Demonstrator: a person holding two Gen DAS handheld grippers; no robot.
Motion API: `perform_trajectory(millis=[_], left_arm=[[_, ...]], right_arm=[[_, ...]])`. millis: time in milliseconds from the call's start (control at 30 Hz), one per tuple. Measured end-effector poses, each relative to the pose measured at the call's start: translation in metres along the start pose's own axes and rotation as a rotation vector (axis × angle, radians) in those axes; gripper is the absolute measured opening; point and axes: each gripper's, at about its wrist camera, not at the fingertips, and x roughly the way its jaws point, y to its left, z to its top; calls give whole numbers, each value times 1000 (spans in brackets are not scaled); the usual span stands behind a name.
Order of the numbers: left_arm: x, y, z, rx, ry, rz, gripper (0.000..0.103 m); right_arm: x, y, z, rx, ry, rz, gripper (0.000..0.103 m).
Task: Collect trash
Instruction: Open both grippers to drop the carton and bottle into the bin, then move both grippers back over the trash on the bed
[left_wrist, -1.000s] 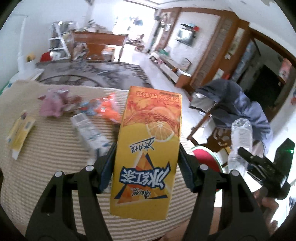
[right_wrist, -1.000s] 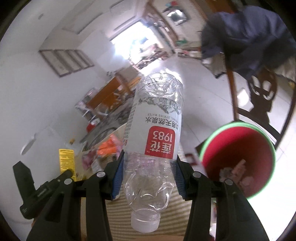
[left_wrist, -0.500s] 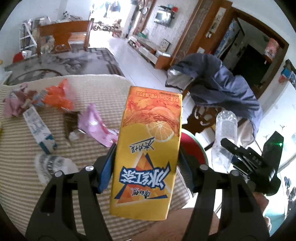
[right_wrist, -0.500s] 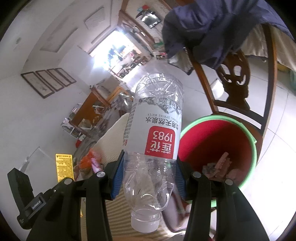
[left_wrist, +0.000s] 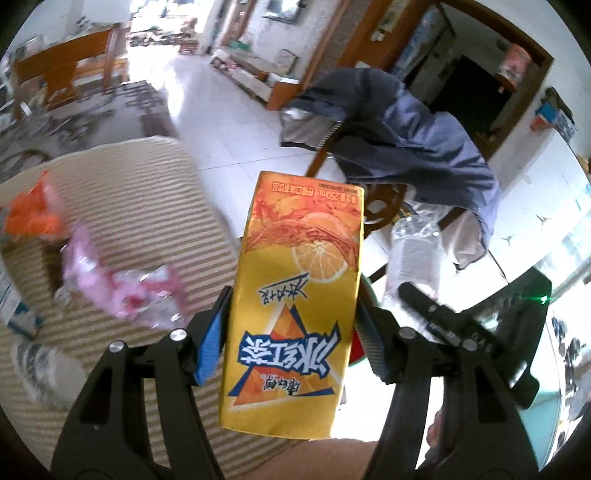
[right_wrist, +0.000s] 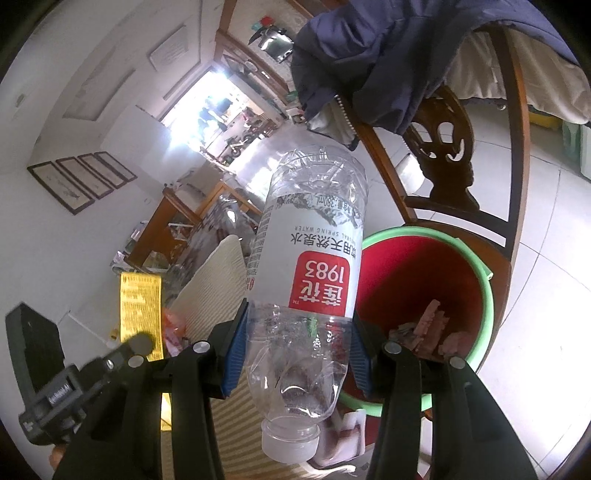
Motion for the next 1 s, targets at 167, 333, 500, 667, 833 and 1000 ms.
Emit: perform_trajectory(millis=[167,333,500,667,833,1000], left_arm=[[20,-22,13,56,26,-29,61],[44,-39,13,115,86,-34,80],[42,-42,3,161,62,1,83],[24,-21,-5,141,33,37,83],[-23,33,-17,142,-30,190,84],[-88,136,-35,73,-68,508,86]], right_arm=[[2,-10,2,15,3,-25,46],[3,-22,2,53,-21,-58,64],[1,-26,0,63,-25,-73,68],[-2,-7,-1,24,-23,-49,68],[4,35,-6,-41,14,29,68],[19,103,-28,-187,117,130,68]])
